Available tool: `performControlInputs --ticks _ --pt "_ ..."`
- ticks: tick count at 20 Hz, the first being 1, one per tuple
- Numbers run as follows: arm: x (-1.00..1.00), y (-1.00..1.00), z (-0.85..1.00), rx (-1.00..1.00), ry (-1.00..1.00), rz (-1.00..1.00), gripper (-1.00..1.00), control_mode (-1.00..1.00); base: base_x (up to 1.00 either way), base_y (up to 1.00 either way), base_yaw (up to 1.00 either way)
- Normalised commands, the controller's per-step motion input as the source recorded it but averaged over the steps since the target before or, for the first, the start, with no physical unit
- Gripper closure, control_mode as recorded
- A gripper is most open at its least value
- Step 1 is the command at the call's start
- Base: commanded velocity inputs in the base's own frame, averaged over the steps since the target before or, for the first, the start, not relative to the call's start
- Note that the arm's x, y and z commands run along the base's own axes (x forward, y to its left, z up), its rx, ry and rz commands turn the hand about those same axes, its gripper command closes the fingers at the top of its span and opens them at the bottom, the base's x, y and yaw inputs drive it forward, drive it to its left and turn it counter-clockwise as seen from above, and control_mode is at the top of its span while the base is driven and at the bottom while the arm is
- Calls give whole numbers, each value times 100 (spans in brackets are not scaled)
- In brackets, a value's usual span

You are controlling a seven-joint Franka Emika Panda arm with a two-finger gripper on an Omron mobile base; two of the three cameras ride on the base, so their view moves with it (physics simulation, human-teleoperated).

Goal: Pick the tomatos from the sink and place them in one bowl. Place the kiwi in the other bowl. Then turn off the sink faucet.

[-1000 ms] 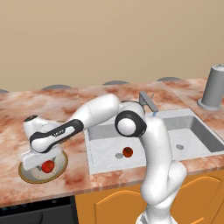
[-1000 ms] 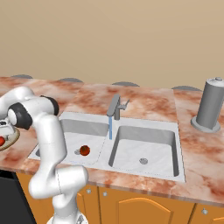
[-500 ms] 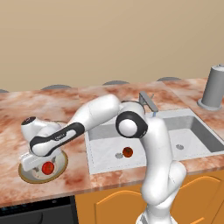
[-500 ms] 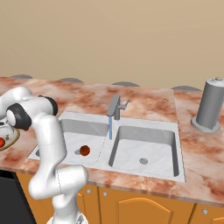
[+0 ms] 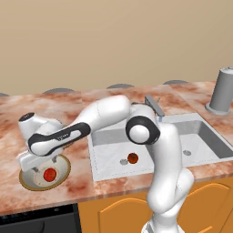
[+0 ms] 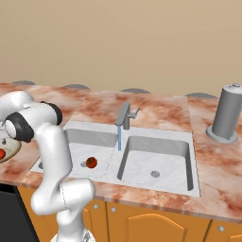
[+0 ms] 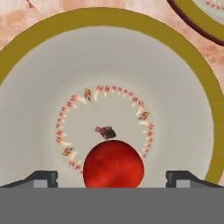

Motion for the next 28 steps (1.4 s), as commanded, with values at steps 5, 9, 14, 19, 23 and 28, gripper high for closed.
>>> performControlInputs --ticks 5,9,14,19,23,28 --pt "0 -29 39 0 -2 0 -100 -100 0 0 0" --pt "0 -45 28 0 -7 0 -100 -100 0 0 0" --pt "-1 -58 21 2 -5 0 -100 -100 0 0 0" --pt "-3 -65 20 5 -2 0 -100 -100 0 0 0" --pt "-2 -71 10 3 0 0 -100 -100 0 0 0" --pt "0 -78 0 0 0 0 -100 -100 0 0 0"
